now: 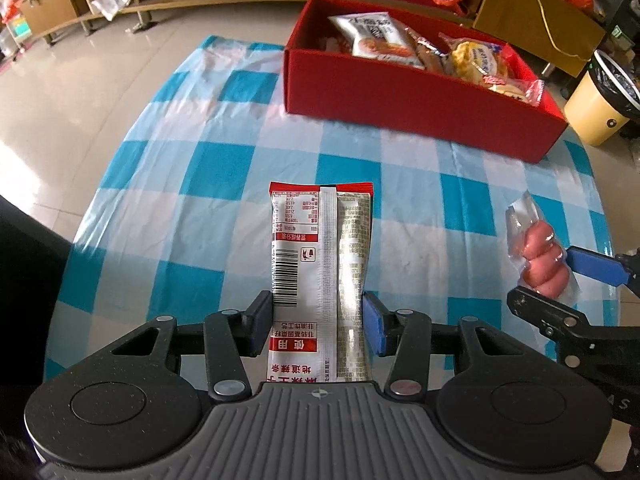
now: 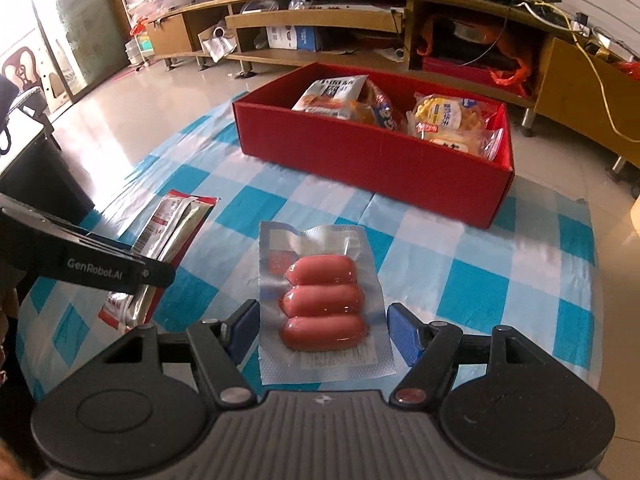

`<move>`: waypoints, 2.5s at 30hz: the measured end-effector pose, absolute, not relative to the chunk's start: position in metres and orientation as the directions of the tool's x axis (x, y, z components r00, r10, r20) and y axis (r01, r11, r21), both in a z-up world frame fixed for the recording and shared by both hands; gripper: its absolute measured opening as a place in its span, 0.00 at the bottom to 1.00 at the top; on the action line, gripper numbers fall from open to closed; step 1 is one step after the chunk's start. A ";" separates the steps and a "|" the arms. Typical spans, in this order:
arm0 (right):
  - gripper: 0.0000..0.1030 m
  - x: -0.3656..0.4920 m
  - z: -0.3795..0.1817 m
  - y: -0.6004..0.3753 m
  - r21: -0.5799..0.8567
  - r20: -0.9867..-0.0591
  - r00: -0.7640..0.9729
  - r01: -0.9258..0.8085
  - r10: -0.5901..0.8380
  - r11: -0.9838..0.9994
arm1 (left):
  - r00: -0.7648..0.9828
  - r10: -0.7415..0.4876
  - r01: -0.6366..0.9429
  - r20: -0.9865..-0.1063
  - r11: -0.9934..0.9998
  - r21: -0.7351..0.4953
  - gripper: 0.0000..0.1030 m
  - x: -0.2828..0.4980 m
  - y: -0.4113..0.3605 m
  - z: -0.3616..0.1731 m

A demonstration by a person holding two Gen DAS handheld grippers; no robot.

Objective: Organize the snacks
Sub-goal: 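Carry the long bag with left tool into the red box while right tool carries the sausage pack there, then open left tool to release the long bag while right tool releases the sausage pack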

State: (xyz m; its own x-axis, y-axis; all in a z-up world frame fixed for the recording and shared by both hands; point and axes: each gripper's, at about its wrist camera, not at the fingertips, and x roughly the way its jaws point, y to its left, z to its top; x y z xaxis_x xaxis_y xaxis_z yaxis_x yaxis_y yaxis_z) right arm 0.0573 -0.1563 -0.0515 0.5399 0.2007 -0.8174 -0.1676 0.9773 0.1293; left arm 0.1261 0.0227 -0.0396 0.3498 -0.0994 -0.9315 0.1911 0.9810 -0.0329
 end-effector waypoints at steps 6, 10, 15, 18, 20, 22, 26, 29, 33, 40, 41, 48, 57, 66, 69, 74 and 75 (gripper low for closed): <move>0.64 0.060 -0.046 -0.162 0.126 -0.804 0.564 -0.148 0.189 0.981 | 0.385 -0.100 0.206 -0.918 0.978 -0.020 0.54 0.125 0.016 -0.031; 0.64 0.063 -0.042 -0.166 0.133 -0.794 0.578 -0.134 0.187 0.982 | 0.395 -0.103 0.211 -0.913 0.977 -0.019 0.54 0.127 0.012 -0.028; 0.64 0.067 -0.037 -0.170 0.140 -0.782 0.595 -0.121 0.185 0.983 | 0.403 -0.104 0.217 -0.909 0.976 -0.015 0.54 0.128 0.008 -0.026; 0.64 0.069 -0.036 -0.172 0.144 -0.779 0.599 -0.117 0.185 0.983 | 0.411 -0.102 0.218 -0.906 0.976 -0.010 0.54 0.129 0.006 -0.024; 0.64 0.069 -0.035 -0.172 0.144 -0.776 0.603 -0.115 0.185 0.983 | 0.418 -0.103 0.219 -0.903 0.976 -0.010 0.54 0.129 0.006 -0.022; 0.64 0.069 -0.034 -0.173 0.145 -0.773 0.607 -0.116 0.186 0.983 | 0.425 -0.102 0.221 -0.900 0.975 -0.007 0.54 0.130 0.004 -0.021; 0.64 0.070 -0.033 -0.174 0.146 -0.768 0.613 -0.112 0.184 0.983 | 0.440 -0.103 0.223 -0.892 0.975 -0.002 0.54 0.132 0.001 -0.016; 0.64 0.073 -0.031 -0.176 0.148 -0.764 0.619 -0.108 0.182 0.983 | 0.449 -0.105 0.226 -0.887 0.974 -0.001 0.54 0.135 -0.003 -0.013; 0.64 0.076 -0.027 -0.179 0.149 -0.753 0.633 -0.099 0.178 0.984 | 0.467 -0.106 0.231 -0.878 0.973 0.005 0.54 0.142 -0.010 -0.008; 0.64 0.100 -0.018 -0.188 0.159 -0.727 0.666 -0.071 0.166 0.985 | 0.501 -0.120 0.229 -0.857 0.973 -0.003 0.54 0.172 -0.027 0.005; 0.64 0.104 -0.017 -0.190 0.164 -0.722 0.672 -0.065 0.165 0.984 | 0.507 -0.124 0.230 -0.853 0.973 -0.005 0.55 0.179 -0.031 0.006; 0.64 0.148 -0.012 -0.209 0.182 -0.691 0.708 -0.023 0.145 0.983 | 0.534 -0.119 0.229 -0.837 0.973 0.007 0.55 0.222 -0.056 0.009; 0.64 0.204 -0.027 -0.229 0.173 -0.680 0.725 0.012 0.111 0.985 | 0.562 -0.092 0.221 -0.822 0.974 0.042 0.55 0.273 -0.080 -0.004; 0.67 0.224 -0.051 -0.237 0.154 -0.686 0.723 0.037 0.080 0.987 | 0.569 -0.031 0.205 -0.822 0.973 0.105 0.76 0.288 -0.081 -0.022; 0.67 0.221 -0.046 -0.235 0.148 -0.682 0.728 0.045 0.069 0.988 | 0.564 -0.014 0.187 -0.826 0.976 0.112 0.79 0.285 -0.074 -0.020; 0.67 0.211 -0.036 -0.230 0.146 -0.690 0.721 0.060 0.058 0.987 | 0.567 0.002 0.167 -0.824 0.979 0.118 0.82 0.270 -0.062 -0.012; 0.67 0.208 -0.033 -0.228 0.143 -0.693 0.719 0.064 0.054 0.988 | 0.569 0.004 0.165 -0.822 0.979 0.119 0.83 0.267 -0.060 -0.010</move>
State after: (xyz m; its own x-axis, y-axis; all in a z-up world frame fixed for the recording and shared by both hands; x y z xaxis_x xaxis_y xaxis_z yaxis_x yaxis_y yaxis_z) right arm 0.2076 -0.2277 -0.0334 0.7192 0.0536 -0.6927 0.0644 0.9876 0.1432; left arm 0.2665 -0.0599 -0.0101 0.5692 0.0042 -0.8222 0.1646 0.9792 0.1190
